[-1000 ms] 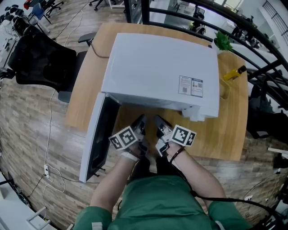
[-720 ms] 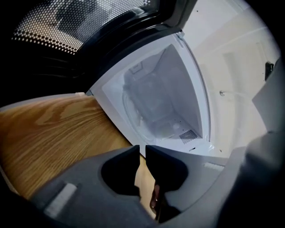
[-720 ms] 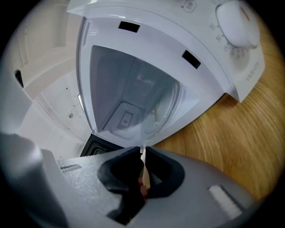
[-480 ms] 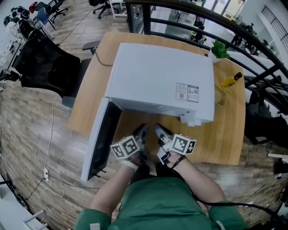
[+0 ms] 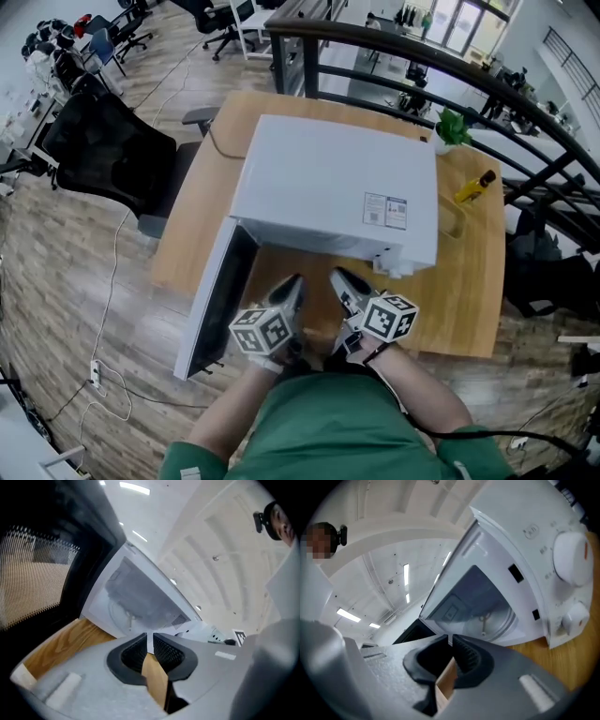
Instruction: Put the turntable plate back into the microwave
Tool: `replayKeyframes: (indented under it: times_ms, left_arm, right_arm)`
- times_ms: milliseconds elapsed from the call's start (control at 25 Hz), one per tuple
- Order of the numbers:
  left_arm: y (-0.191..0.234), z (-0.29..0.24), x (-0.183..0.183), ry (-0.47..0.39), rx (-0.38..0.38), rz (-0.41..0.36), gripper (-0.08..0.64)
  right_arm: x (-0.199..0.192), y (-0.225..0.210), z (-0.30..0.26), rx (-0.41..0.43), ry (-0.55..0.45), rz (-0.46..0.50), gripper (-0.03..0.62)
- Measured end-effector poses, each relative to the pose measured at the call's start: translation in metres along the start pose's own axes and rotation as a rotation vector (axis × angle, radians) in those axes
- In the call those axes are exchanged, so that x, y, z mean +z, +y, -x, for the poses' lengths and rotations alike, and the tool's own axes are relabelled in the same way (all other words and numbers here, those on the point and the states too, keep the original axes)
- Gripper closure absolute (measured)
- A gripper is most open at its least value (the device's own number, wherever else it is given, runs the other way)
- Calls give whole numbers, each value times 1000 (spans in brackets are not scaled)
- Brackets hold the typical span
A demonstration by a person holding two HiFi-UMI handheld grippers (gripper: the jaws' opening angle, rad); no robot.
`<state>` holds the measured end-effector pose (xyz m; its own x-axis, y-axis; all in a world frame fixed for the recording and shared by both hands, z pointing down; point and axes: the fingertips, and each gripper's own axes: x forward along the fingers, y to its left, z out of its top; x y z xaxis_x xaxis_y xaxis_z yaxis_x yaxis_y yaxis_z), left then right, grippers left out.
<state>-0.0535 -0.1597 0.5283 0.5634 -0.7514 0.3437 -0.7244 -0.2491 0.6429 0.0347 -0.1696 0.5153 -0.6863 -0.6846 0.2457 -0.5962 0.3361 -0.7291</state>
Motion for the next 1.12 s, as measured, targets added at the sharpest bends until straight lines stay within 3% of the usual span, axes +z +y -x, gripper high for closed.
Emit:
replayKeyframes:
  times_ms: [240,560,1120]
  left_arm:
    - [-23,13,26,-51,-4,-164,511]
    - [-38,21,35,-58,-35,-213,511]
    - [-57,37,53,-87,-48,-379,511]
  right_arm:
    - [11,27,6,40,4,151,558]
    - [22,51,11,69,-9,259,558]
    - [44,70,28,63,-58,368,568]
